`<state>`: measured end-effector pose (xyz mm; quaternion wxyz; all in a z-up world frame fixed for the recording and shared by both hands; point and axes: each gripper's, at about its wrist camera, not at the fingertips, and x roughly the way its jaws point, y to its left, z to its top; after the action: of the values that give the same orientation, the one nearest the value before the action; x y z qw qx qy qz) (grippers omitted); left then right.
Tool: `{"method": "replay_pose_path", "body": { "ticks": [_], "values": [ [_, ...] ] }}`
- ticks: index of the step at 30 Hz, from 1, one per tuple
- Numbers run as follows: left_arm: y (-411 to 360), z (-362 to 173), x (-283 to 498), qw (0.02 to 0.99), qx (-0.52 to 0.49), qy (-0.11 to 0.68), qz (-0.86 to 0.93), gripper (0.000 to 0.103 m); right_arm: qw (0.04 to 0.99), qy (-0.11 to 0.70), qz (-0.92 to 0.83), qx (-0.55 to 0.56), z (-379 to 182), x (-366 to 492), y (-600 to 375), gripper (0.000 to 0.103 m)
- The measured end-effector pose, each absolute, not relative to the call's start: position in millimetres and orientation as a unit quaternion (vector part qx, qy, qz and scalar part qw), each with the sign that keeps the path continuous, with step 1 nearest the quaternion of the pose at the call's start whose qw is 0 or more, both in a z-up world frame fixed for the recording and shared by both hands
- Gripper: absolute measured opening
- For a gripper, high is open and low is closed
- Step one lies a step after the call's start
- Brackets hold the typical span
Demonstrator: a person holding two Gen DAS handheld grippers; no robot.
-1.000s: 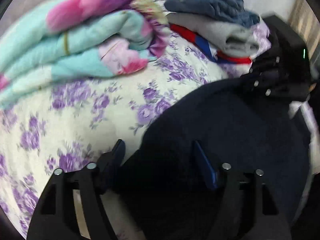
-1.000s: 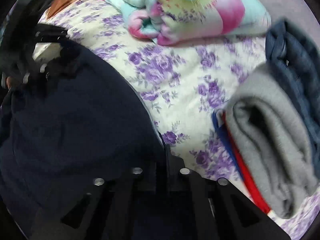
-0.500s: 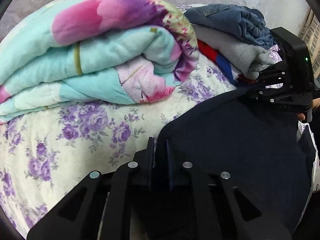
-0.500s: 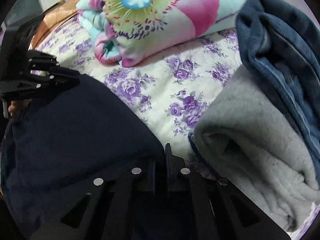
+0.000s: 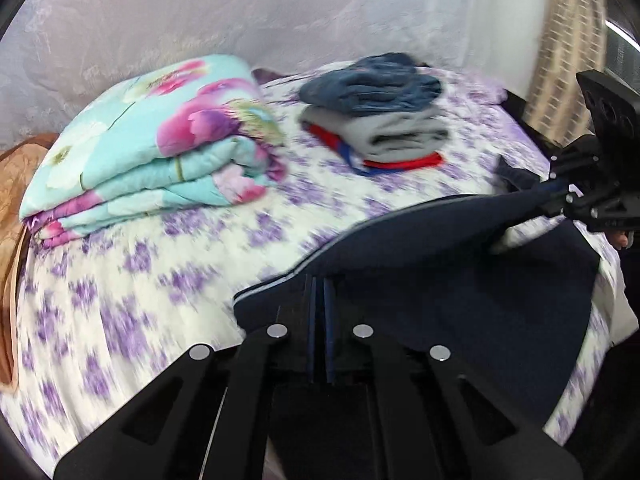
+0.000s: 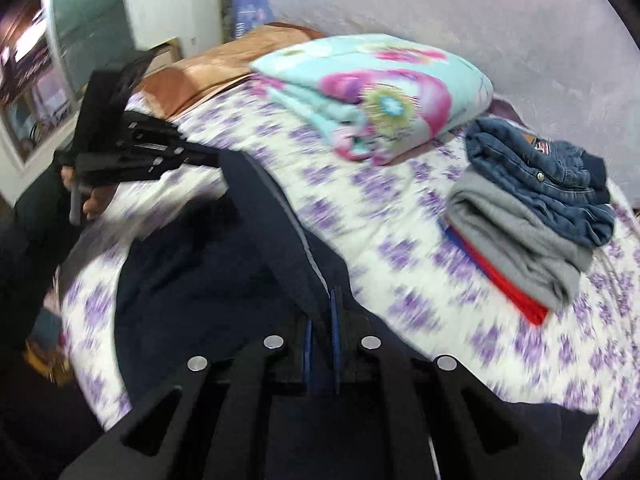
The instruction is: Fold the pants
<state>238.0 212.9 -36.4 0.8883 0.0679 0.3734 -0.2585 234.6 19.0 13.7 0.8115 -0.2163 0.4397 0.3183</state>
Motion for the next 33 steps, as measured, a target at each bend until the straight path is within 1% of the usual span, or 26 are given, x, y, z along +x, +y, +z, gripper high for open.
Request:
{"method": "replay_pose_path", "body": {
  "ticks": [3,6,9,17,23,27,33],
  "values": [
    [200,-39,210,0.887,0.094,0.373,-0.255,0.002,0.808,0.455,0.311,-0.209,8,206,25,0.008],
    [183,-48,195,0.883,0.139,0.372,-0.248,0.0,0.81,0.464,0.299,-0.197,4,196,22,0.008],
    [178,-48,180,0.887,0.159,0.363,-0.237,0.0,0.814,0.468,0.292,-0.184,1,189,20,0.008],
    [199,-28,142,0.91,0.14,0.331,-0.208,0.0,0.818,0.453,0.297,-0.191,14,160,25,0.009],
    [213,-28,87,0.918,0.128,0.313,-0.206,0.0,0.801,0.445,0.329,-0.228,12,97,41,0.009],
    [221,-43,53,0.919,0.117,0.316,-0.205,0.0,0.789,0.455,0.335,-0.241,-3,67,51,0.009],
    [231,-87,54,0.907,0.098,0.359,-0.195,0.0,0.776,0.488,0.315,-0.245,-59,65,65,0.009]
  ]
}}
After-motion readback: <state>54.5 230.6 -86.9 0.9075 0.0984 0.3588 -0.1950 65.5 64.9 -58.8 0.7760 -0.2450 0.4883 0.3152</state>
